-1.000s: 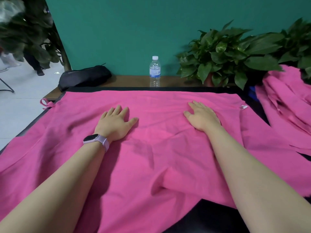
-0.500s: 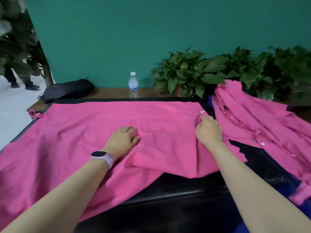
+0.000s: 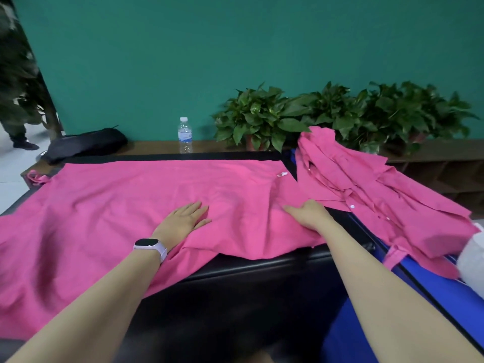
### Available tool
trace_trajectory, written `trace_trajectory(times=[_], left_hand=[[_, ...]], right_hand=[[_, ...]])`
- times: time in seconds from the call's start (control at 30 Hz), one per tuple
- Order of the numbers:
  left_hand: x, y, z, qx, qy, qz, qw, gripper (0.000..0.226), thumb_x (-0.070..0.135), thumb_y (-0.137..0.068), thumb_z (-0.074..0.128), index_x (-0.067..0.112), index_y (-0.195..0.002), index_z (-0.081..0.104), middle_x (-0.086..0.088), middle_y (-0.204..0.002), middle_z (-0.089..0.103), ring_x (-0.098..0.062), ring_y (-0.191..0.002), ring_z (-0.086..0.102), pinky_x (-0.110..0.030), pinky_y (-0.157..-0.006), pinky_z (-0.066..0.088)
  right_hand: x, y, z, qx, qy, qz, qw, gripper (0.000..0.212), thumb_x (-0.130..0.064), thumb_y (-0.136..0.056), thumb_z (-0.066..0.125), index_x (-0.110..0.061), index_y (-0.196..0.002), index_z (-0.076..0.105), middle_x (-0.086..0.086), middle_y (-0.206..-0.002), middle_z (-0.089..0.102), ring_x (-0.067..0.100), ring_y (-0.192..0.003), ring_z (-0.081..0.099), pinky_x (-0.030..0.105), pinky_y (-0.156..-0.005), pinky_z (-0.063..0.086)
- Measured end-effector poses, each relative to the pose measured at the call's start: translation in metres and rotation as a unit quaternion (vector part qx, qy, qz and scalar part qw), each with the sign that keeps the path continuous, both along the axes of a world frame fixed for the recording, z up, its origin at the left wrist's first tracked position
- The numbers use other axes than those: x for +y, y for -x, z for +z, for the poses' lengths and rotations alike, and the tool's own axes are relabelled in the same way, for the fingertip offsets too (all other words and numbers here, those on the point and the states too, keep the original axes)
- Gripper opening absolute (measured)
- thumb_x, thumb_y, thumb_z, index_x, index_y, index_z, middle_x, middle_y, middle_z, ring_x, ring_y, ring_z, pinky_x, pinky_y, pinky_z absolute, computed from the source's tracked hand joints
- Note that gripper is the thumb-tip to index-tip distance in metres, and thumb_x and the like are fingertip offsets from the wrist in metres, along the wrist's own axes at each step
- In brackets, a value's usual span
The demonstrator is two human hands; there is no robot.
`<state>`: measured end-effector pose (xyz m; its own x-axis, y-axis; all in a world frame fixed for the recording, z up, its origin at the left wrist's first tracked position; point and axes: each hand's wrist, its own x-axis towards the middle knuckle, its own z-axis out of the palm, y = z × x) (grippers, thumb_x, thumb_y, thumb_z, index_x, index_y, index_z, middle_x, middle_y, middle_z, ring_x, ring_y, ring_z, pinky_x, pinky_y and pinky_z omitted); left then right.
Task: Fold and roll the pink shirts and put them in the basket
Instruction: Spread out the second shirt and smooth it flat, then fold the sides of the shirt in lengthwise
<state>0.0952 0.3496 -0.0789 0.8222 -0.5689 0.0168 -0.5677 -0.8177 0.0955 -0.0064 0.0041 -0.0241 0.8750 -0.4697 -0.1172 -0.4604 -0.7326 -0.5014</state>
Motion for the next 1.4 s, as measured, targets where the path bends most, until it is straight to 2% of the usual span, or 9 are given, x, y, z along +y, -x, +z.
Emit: trace_trajectory(times=[0.17, 0.37, 0.5, 0.53, 0.57, 0.73, 0.87, 1.27, 1.4], left_hand=[[-0.004, 0.003, 0.006, -0.001, -0.023, 0.008, 1.000, 0.064, 0.054, -0.104, 0.026, 0.028, -0.161, 0.011, 0.000, -0.168, 0.007, -0.018, -0.155, 0.008, -0.034, -0.124, 0.008], [-0.003, 0.003, 0.007, 0.023, 0.013, 0.021, 0.999, 0.062, 0.057, -0.103, 0.032, 0.033, -0.159, 0.020, 0.006, -0.167, 0.011, -0.015, -0.154, 0.011, -0.036, -0.123, 0.010], [-0.003, 0.002, 0.005, 0.017, 0.032, 0.028, 0.999, 0.060, 0.056, -0.103, 0.033, 0.032, -0.157, 0.026, 0.006, -0.166, 0.017, -0.015, -0.153, 0.015, -0.037, -0.122, 0.014], [-0.004, 0.002, 0.005, 0.016, 0.032, 0.031, 0.999, 0.060, 0.056, -0.103, 0.034, 0.032, -0.157, 0.026, 0.006, -0.166, 0.018, -0.015, -0.153, 0.016, -0.037, -0.122, 0.014], [-0.005, 0.001, 0.005, 0.018, 0.030, 0.035, 0.999, 0.060, 0.057, -0.103, 0.034, 0.032, -0.157, 0.027, 0.006, -0.166, 0.018, -0.015, -0.153, 0.016, -0.038, -0.122, 0.015], [-0.009, -0.003, 0.012, 0.028, 0.043, 0.033, 0.998, 0.057, 0.051, -0.101, 0.044, 0.028, -0.153, 0.036, 0.002, -0.161, 0.032, -0.022, -0.147, 0.028, -0.039, -0.120, 0.022], [-0.019, -0.001, 0.023, 0.023, 0.038, 0.046, 0.998, 0.061, 0.066, -0.097, 0.035, 0.036, -0.150, 0.037, -0.004, -0.147, 0.045, -0.031, -0.137, 0.040, -0.044, -0.114, 0.031], [-0.161, -0.023, 0.059, 0.118, 0.037, -0.026, 0.992, 0.060, 0.050, -0.107, 0.025, 0.017, -0.157, 0.030, -0.005, -0.165, 0.023, -0.021, -0.153, 0.017, -0.036, -0.125, 0.011], [-0.218, -0.026, 0.055, 0.112, 0.027, -0.056, 0.992, 0.059, 0.049, -0.107, 0.027, 0.019, -0.158, 0.027, -0.008, -0.166, 0.017, -0.024, -0.154, 0.012, -0.037, -0.125, 0.010]], right_hand=[[0.004, 0.001, 0.000, -0.121, -0.035, -0.005, 0.992, 0.056, -0.034, -0.098, 0.060, -0.020, -0.053, 0.029, -0.003, -0.052, 0.031, 0.019, -0.052, 0.035, 0.034, -0.055, 0.030], [-0.029, 0.016, 0.018, -0.294, -0.157, -0.161, 0.929, 0.045, -0.024, -0.102, 0.057, -0.009, -0.060, 0.046, 0.004, -0.056, 0.046, 0.019, -0.063, 0.045, 0.030, -0.062, 0.045], [-0.053, 0.028, 0.008, -0.254, -0.181, -0.161, 0.936, 0.039, -0.024, -0.097, 0.064, -0.001, -0.066, 0.062, 0.000, -0.065, 0.031, 0.019, -0.066, 0.053, 0.038, -0.073, 0.044], [-0.056, 0.029, 0.003, -0.235, -0.185, -0.161, 0.941, 0.033, -0.023, -0.096, 0.066, 0.006, -0.081, 0.070, -0.003, -0.103, 0.034, 0.023, -0.092, 0.061, 0.040, -0.077, 0.047], [-0.059, 0.031, -0.003, -0.217, -0.192, -0.163, 0.943, 0.034, -0.023, -0.095, 0.068, 0.011, -0.093, 0.070, 0.015, -0.081, 0.066, 0.027, -0.079, 0.060, 0.039, -0.076, 0.046], [-0.066, 0.050, -0.014, -0.169, -0.300, -0.139, 0.929, 0.033, -0.039, -0.085, 0.076, -0.006, -0.090, 0.073, 0.003, -0.102, 0.067, 0.023, -0.096, 0.059, 0.039, -0.091, 0.048], [-0.063, 0.080, -0.013, -0.203, -0.421, 0.011, 0.884, 0.019, -0.020, -0.093, 0.064, -0.011, -0.099, 0.080, 0.014, -0.117, 0.073, 0.020, -0.102, 0.071, 0.035, -0.092, 0.049], [-0.051, 0.097, -0.012, -0.288, -0.323, 0.076, 0.898, 0.019, -0.008, -0.100, 0.059, -0.012, -0.111, 0.074, 0.001, -0.108, 0.077, 0.016, -0.107, 0.071, 0.029, -0.098, 0.049], [-0.048, 0.100, -0.014, -0.262, -0.249, 0.108, 0.926, 0.013, -0.008, -0.096, 0.065, -0.009, -0.099, 0.078, 0.010, -0.094, 0.078, 0.034, -0.097, 0.072, 0.046, -0.095, 0.055]])
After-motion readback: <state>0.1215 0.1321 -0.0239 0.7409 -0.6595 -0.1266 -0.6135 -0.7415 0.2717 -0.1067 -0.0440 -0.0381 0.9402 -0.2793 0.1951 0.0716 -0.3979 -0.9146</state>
